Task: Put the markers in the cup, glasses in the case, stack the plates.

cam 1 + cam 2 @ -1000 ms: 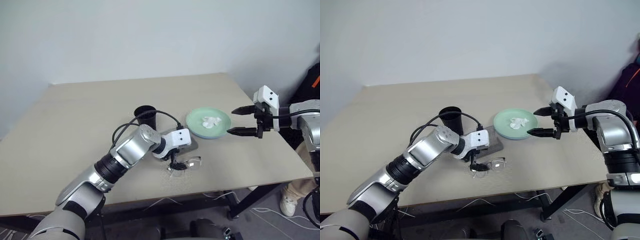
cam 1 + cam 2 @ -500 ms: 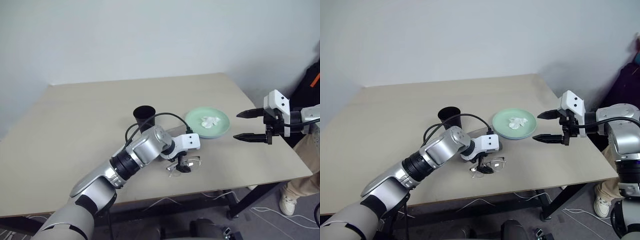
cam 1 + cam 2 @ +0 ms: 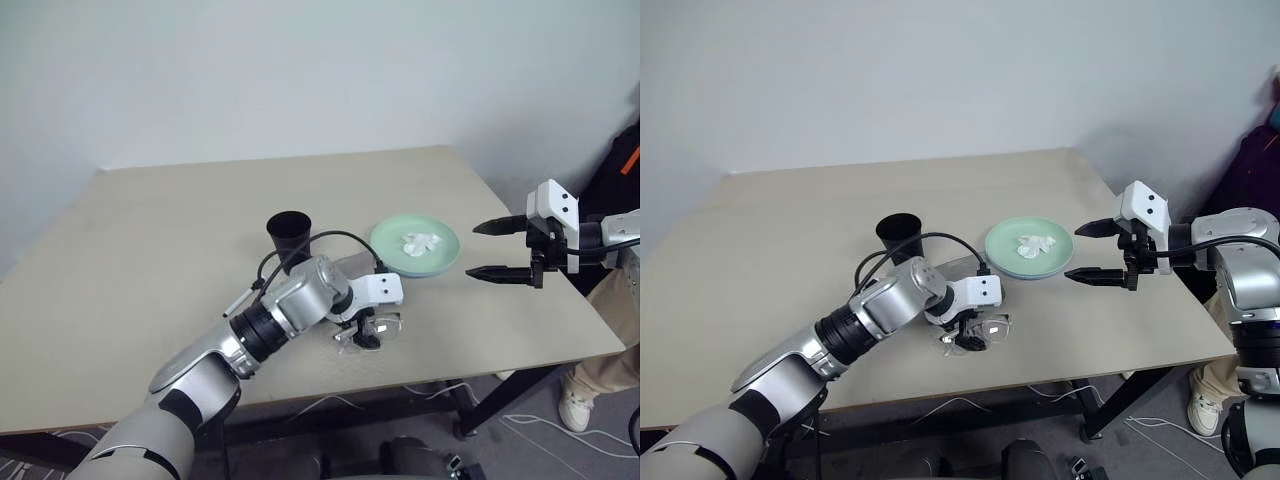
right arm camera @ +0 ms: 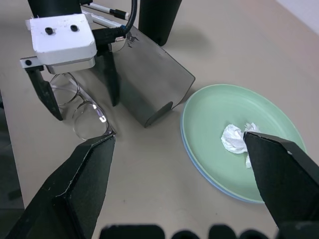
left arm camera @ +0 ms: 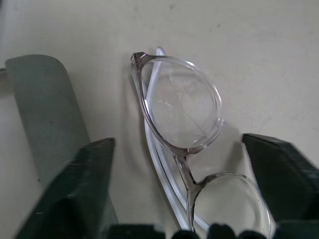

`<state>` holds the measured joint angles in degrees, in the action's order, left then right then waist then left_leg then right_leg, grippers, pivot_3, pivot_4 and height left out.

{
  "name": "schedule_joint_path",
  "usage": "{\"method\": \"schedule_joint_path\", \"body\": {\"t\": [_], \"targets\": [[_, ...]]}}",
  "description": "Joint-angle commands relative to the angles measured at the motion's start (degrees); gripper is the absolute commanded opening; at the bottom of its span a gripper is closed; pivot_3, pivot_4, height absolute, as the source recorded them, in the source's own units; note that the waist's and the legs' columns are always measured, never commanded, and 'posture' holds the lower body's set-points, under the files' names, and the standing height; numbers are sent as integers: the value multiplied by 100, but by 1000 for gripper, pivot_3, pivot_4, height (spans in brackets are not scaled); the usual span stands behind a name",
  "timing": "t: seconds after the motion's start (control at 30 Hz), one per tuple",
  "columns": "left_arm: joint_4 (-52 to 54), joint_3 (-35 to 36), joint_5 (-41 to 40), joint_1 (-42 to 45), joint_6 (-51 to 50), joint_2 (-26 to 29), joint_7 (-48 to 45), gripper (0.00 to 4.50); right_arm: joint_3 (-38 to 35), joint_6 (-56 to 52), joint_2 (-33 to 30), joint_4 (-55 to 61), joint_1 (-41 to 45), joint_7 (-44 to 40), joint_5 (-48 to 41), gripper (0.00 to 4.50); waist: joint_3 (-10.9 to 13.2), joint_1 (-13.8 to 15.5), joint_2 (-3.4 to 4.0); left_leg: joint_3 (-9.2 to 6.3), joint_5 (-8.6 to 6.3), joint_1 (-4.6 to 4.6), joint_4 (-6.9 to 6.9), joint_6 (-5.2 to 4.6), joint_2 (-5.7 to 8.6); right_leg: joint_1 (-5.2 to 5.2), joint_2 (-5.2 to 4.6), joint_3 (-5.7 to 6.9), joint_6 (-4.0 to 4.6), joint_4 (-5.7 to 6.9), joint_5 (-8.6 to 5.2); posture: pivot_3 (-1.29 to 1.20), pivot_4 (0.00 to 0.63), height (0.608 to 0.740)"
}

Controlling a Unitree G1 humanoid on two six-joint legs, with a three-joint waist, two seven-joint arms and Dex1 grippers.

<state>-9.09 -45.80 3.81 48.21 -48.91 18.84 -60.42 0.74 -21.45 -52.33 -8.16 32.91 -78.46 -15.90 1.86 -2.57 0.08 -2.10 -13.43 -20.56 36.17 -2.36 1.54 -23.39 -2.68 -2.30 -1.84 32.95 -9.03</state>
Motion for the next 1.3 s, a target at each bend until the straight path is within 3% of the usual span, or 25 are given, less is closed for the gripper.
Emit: {"method": "schedule_joint_path", "body": {"t": [0.03, 0.2, 0.33, 0.97, 1.3], "targets": [[69, 35, 105, 116, -20, -8, 4, 2957, -121, 113, -20, 155, 83, 55, -85, 4500, 0, 0, 0, 0, 0, 0, 0, 0, 0, 0, 0, 0, 0, 0, 0, 0, 0, 727], [76, 26, 116, 115, -18, 14, -9, 1195, -79, 139, 16, 152, 103, 94, -72, 4500, -1, 1, 1, -1, 0, 0, 0, 0, 0, 0, 0, 0, 0, 0, 0, 0, 0, 727], [94, 22, 141, 110, 2, 47, -20, 262, -56, 159, 36, 157, 116, 119, -71, 4500, -3, 24, 3, -1, 0, 6, 3, -1, 1, 13, 0, 0, 0, -1, 0, 0, 0, 727], [-1, 244, 81, 219, 220, 84, -140, 262, 40, 239, 125, 58, 260, 121, -11, 4500, -4, 66, 5, 7, 17, 4, 20, -28, -7, 13, -1, 4, -8, -4, -7, 0, 0, 727], [25, 829, -764, 562, -897, -35, -711, 262, 115, 253, 173, 6, 293, 144, 23, 4500, -5, 70, 7, 3, 4, -7, 13, -41, 2, 7, -2, -6, -10, -1, -5, 0, 0, 727]]}}
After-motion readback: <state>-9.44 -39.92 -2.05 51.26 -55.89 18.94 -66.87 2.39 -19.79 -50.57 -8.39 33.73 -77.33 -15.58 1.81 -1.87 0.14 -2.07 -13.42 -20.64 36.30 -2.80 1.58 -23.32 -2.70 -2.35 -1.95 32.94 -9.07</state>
